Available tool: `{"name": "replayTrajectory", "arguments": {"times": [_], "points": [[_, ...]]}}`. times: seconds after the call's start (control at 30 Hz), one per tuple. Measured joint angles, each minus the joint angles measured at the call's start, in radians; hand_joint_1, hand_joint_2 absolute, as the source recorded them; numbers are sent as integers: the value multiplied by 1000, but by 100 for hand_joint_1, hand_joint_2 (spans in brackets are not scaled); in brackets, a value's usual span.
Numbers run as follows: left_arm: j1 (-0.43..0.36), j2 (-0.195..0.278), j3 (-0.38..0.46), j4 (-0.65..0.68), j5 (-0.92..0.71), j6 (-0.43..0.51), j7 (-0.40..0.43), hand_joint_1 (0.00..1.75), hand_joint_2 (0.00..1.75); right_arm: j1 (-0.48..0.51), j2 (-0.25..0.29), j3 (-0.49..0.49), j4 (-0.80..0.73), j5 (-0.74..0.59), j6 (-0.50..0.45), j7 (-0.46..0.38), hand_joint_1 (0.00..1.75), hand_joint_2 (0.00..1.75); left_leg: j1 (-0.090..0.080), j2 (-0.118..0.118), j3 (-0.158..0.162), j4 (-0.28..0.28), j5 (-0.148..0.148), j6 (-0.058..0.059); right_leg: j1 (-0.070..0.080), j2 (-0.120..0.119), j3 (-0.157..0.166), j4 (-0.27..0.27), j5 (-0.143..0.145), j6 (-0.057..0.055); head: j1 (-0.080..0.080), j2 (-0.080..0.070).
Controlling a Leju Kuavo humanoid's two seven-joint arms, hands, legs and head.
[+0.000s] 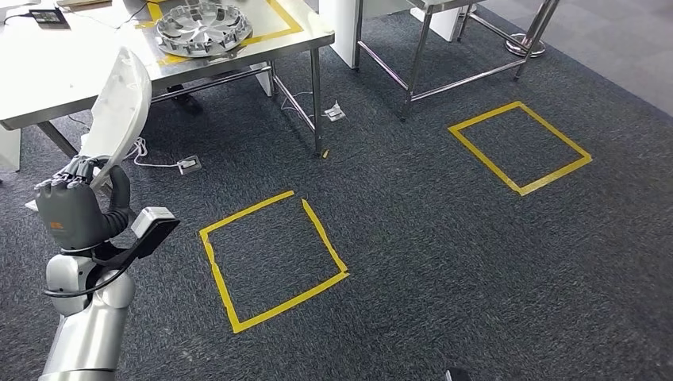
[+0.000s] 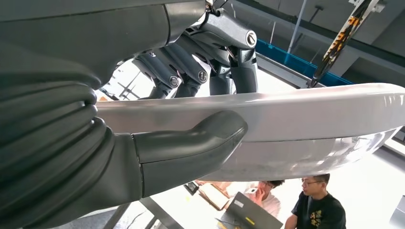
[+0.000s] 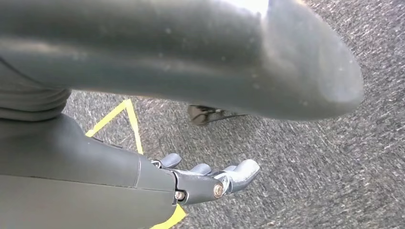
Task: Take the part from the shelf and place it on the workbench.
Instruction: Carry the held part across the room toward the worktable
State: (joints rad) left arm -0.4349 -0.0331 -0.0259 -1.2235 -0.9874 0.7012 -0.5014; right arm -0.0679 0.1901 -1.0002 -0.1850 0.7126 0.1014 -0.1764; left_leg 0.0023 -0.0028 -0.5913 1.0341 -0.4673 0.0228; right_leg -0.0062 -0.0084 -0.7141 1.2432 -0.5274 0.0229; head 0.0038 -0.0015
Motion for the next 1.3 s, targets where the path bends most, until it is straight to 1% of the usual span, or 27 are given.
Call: {"name": "replayTrajectory", "arguments": {"times": [0.03, 0.07, 0.1, 0.13, 0.27, 0.33, 0.4, 0.43, 0.47, 0.5, 0.53, 0.57, 0.6, 0.63, 0.77, 0.8, 0.83, 0.9, 0.93, 0.97, 1.0, 1.07, 1.1, 1.13, 1.17, 1.23, 1.3], "points": [[0, 0, 0, -2, 0, 0, 0, 175, 175, 0, 0, 0, 0, 0, 0, 1, 0, 0, 0, -2, 6, 1, -6, -4, 0, 0, 25, -70, 42, -4, 0, 0], [-1, 1, 0, -3, 3, 0, -3, 175, 175, -1, -1, 0, 0, 0, 2, 0, 0, 0, -2, -3, 10, 2, -11, -9, 2, 0, 51, -133, 69, -8, 0, 0], [-2, 3, 0, -4, 6, 0, -7, 175, 175, -1, -1, 0, 0, 0, 4, -1, 0, 0, -3, -4, 13, 2, -16, -14, 3, 0, 70, -177, 84, -13, 0, 0], [-2, 5, 0, -4, 10, 0, -12, 175, 175, -2, -1, 0, 0, 0, 6, -2, 0, 0, -5, -5, 14, 2, -19, -20, 4, 1, 79, -198, 84, -18, -1, 0], [-3, 10, 0, -6, 23, 0, -36, 175, 175, -2, -1, 0, 0, -3, 10, -4, 0, 0, -3, -4, 11, 16, -35, -45, 3, 3, 93, -210, 76, -43, -2, 0], [-5, 12, 1, -6, 26, 0, -43, 175, 175, -2, -1, 0, 0, -8, 10, -4, 0, 0, -1, -2, -34, 105, -76, -56, 0, 3, 104, -214, 71, -54, -5, 0], [-6, 13, 1, -2, 26, 0, -44, 175, 175, -2, -1, -1, 0, -13, 10, -3, 0, 0, 1, -2, -109, 232, -119, -62, 0, 4, 112, -214, 63, -59, -6, 0], [-5, 13, 1, 1, 23, 0, -43, 175, 175, -1, -1, -1, 0, -14, 10, -3, 0, 0, 1, -2, -134, 267, -118, -64, 0, 5, 117, -214, 58, -59, -6, 0], [-4, 12, 1, 3, 19, 0, -41, 175, 175, -1, -1, -1, 0, -15, 12, -3, 0, 0, 2, -2, -142, 265, -97, -64, 0, 6, 124, -213, 53, -58, -6, 0], [-4, 12, 1, 5, 16, 0, -39, 175, 175, -1, -1, -2, 0, -15, 14, -4, 0, 0, 2, -2, -128, 223, -58, -63, 0, 7, 132, -212, 47, -56, -6, 0], [-5, 12, 1, 5, 13, 0, -38, 175, 175, 0, 0, -2, 0, -14, 16, -4, 0, 0, 2, -1, -100, 154, -13, -60, 0, 7, 141, -212, 40, -54, -6, 0], [-5, 12, 1, 6, 11, 0, -37, 175, 175, -1, 0, -2, 0, -13, 17, -5, 0, 0, 1, -1, -70, 87, 18, -56, 1, 8, 148, -211, 33, -50, -6, 0], [-6, 12, 1, 6, 11, 0, -36, 175, 175, -1, 0, -2, 0, -13, 19, -6, 0, 0, -1, -1, -45, 36, 35, -51, 3, 9, 152, -210, 28, -45, -5, 0], [-6, 12, 1, 6, 11, 0, -35, 175, 175, -2, 0, -2, 0, -12, 20, -7, 0, 0, -2, -1, -32, 8, 38, -45, 4, 10, 153, -210, 24, -41, -5, 0], [-7, 12, 1, 3, 10, 0, -34, 175, 175, -3, 0, -2, 0, -12, 21, -9, 0, 0, 0, -3, -16, -10, 26, -19, 3, 10, 153, -202, 11, -18, -2, 0], [-7, 12, 1, 1, 8, 0, -33, 175, 175, -3, 0, -2, 0, -11, 22, -10, 0, 0, 3, -2, -9, -14, 24, -13, 3, 10, 137, -169, -4, -11, -1, 0], [-7, 11, 1, -1, 6, 0, -32, 175, 175, -3, 0, -2, 0, -11, 23, -10, 0, 0, 4, -2, -4, -16, 21, -8, 1, 10, 106, -113, -25, -6, 0, 0], [-5, 9, 2, -2, 2, 0, -30, 175, 175, -2, 0, -2, 0, -9, 24, -10, 0, 0, 4, -1, 3, -16, 12, -2, -1, 10, 20, 27, -69, 2, 1, 0], [-2, 8, 2, -3, 0, 0, -29, 175, 175, -1, 0, -2, 0, -8, 24, -10, 0, 0, 4, -2, 6, -15, 8, -2, -2, 10, -14, 71, -72, 3, 1, 0], [0, 7, 2, -4, -2, 0, -28, 175, 175, 0, 0, -2, 0, -6, 24, -9, 0, 0, 5, -3, 11, -14, 3, -3, -3, 10, -30, 79, -56, 4, 1, 0], [1, 7, 2, -5, -3, 0, -27, 175, 175, 0, 0, -2, 0, -4, 24, -8, 0, 0, 5, -4, 17, -12, -3, -5, -4, 10, -25, 44, -18, 4, 1, 0], [1, 6, 2, -9, -7, 0, -26, 175, 175, -1, 0, -2, 0, -1, 24, -5, 0, 0, 5, -5, 30, -7, -18, -13, -5, 9, 27, -95, 67, 0, 1, 0], [1, 6, 2, -12, -8, 0, -25, 175, 175, -1, 0, -2, 0, 2, 25, -3, 0, 0, 3, -6, 34, -4, -26, -18, -4, 9, 53, -153, 90, -5, 0, 0], [1, 6, 2, -14, -9, 0, -25, 175, 175, -1, 0, -2, 0, 5, 25, -1, 0, 0, 1, -7, 36, -3, -32, -24, -3, 9, 68, -187, 97, -11, 0, 0], [0, 6, 3, -17, -9, 0, -25, 175, 175, -1, 0, -2, 0, 7, 26, 0, 0, 0, -1, -8, 37, -4, -36, -30, 0, 9, 74, -196, 90, -19, 0, 0], [1, 6, 4, -25, -9, 0, -27, 175, 175, -1, 0, -2, 0, 13, 27, 1, 0, 0, 0, -7, 42, -8, -42, -42, -1, 10, 80, -202, 84, -32, 0, 0], [-1, 6, 5, -33, -9, 0, -28, 175, 175, -2, 0, -2, 0, 17, 27, 0, 0, 0, 2, -5, 32, 25, -61, -53, -4, 10, 92, -208, 79, -46, -2, 0]]}}
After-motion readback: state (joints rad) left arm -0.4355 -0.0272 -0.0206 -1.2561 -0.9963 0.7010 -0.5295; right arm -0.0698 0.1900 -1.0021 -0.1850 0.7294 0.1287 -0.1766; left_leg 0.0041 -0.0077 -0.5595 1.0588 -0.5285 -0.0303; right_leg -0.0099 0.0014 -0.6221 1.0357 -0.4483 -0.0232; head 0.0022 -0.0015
